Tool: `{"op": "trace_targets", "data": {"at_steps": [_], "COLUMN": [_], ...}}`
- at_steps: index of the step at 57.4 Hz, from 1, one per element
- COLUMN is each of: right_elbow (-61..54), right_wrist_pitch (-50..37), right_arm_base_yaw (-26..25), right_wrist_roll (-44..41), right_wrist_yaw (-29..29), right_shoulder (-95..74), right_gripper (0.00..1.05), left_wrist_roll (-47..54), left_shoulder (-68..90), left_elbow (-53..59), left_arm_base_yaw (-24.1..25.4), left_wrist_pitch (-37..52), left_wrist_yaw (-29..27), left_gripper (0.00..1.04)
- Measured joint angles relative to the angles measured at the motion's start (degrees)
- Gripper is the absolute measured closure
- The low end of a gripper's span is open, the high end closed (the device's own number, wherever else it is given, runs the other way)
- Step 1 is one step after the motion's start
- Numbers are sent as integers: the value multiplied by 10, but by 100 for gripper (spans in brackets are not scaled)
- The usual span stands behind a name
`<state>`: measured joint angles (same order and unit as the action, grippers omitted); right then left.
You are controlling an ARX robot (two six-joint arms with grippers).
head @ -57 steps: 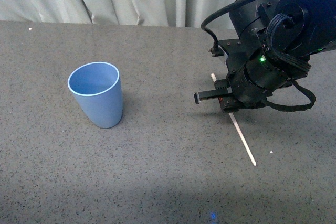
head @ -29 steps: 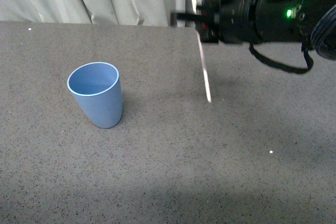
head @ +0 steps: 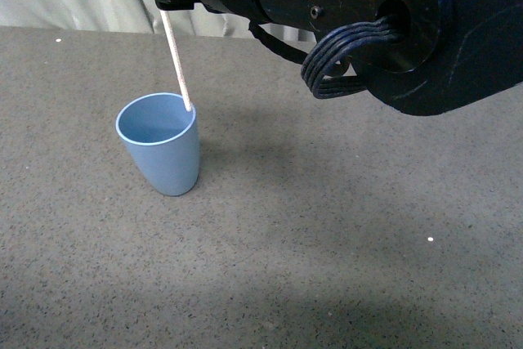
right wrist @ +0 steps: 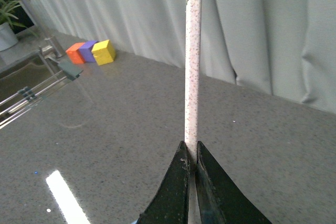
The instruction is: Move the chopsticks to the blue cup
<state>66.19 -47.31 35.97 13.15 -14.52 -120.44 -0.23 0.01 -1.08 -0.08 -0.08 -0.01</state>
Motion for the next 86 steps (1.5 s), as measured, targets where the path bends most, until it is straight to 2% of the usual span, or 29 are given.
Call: {"op": "trace_targets", "data": {"at_steps": [16,33,40,47,53,55,61,63,74,86], "right_elbow": [26,26,22,6,-7,-12,-45,-52,-111,-196], "right_wrist_pitch": [0,1,1,-6,-18,-22,-29,-24,16,61], "right_arm_base_yaw": [18,22,21,18,13,11,-5,-10,-61,-134], "right_wrist_roll": [1,1,-4,-5,-4,-3,8,10,-3,-40], "right_wrist_yaw": [6,5,4,-2,0,5,49,67,145,168], "right_shoulder": [-72,-78,-78,-76,-66,-60,-15,-4,56,119], "right_gripper": [104,103,84,57,41,36,11,8,9,9], "left_wrist_roll": [0,0,0,0,0,0,0,0,0,0], "left_shoulder": [0,0,0,0,0,0,0,0,0,0], "left_elbow": [0,0,0,0,0,0,0,0,0,0], "left_arm_base_yaw": [0,0,0,0,0,0,0,0,0,0], "left_wrist_pitch": [0,0,0,0,0,0,0,0,0,0], "left_wrist_yaw": [0,0,0,0,0,0,0,0,0,0], "left_gripper": [7,7,7,7,7,7,7,7,7,7]}}
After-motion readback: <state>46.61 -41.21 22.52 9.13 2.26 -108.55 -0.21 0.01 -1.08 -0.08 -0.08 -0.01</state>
